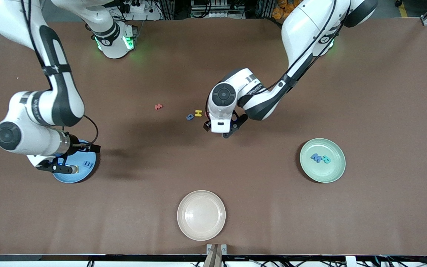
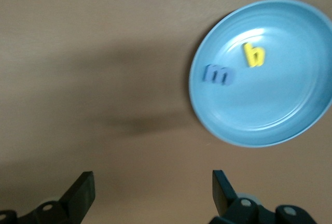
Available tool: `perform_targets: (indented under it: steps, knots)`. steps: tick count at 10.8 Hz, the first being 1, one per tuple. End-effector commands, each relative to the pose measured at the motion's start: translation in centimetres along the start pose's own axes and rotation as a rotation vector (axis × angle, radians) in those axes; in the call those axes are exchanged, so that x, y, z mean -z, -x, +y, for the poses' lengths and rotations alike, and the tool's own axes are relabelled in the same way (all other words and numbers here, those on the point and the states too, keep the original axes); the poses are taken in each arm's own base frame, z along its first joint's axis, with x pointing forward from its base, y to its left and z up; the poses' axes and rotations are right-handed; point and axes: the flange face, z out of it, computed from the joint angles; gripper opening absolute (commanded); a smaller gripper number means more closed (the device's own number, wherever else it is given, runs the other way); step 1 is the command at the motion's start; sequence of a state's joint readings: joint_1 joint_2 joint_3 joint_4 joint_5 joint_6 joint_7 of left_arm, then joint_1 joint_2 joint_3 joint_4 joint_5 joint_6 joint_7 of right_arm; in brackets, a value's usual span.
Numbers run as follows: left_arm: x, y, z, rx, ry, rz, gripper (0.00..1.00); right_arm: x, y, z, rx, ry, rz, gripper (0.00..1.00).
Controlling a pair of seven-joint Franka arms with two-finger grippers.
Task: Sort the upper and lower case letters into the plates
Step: 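Lower the left gripper onto the pink Q while the right gripper withdraws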
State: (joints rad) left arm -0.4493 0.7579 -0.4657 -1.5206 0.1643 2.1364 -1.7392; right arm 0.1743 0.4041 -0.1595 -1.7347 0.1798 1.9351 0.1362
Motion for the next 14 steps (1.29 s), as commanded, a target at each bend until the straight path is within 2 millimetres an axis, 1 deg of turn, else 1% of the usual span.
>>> perform_targets:
  steps: [1, 2, 3, 4, 5, 6, 7, 9, 11, 12, 13, 14]
  knots:
    - [-1.9, 2.1, 0.1, 0.145, 0.005, 0.045, 1.0, 2.8, 2.0, -0.4, -0.058, -0.145, -0.04, 1.0]
    - [-2.3, 2.8, -0.1, 0.171, 0.002, 0.054, 1.0, 3.5, 2.7, -1.1, -0.097, -0.149, -0.047, 1.0]
    - [-2.6, 3.3, -0.2, 0.194, -0.001, 0.056, 1.0, 3.9, 3.4, -2.8, -0.104, -0.144, -0.052, 1.0]
    - [-2.7, 3.8, -0.2, 0.227, 0.011, 0.057, 1.0, 3.6, 3.5, -3.5, -0.101, -0.141, -0.051, 1.0]
    - [-2.7, 4.2, -0.1, 0.259, 0.034, 0.08, 1.0, 3.0, 3.6, -4.4, -0.086, -0.135, -0.054, 1.0]
    - [-2.9, 4.6, -0.3, 0.271, 0.049, 0.115, 1.0, 2.9, 3.8, -5.2, -0.074, -0.13, -0.054, 1.0]
    - [-3.3, 4.8, -0.5, 0.276, 0.059, 0.139, 1.0, 3.1, 3.8, -5.1, -0.076, -0.133, -0.054, 1.0]
    - [-4.5, 4.9, -1.1, 0.296, 0.082, 0.128, 1.0, 3.8, 4.1, -5.2, -0.073, -0.137, -0.05, 1.0]
    - [-5.1, 6.0, -1.5, 0.307, 0.087, 0.124, 1.0, 3.8, 4.1, -5.3, -0.09, -0.137, -0.045, 1.0]
    - [-5.9, 6.0, -1.9, 0.324, 0.089, 0.12, 1.0, 3.7, 4.2, -5.7, -0.095, -0.137, -0.042, 1.0]
    - [-6.7, 6.9, -2.7, 0.32, 0.095, 0.129, 1.0, 3.7, 4.1, -6.0, -0.091, -0.136, -0.035, 1.0]
    - [-7.3, 7.1, -3.1, 0.326, 0.112, 0.143, 1.0, 3.7, 4.1, -6.0, -0.091, -0.136, -0.036, 1.0]
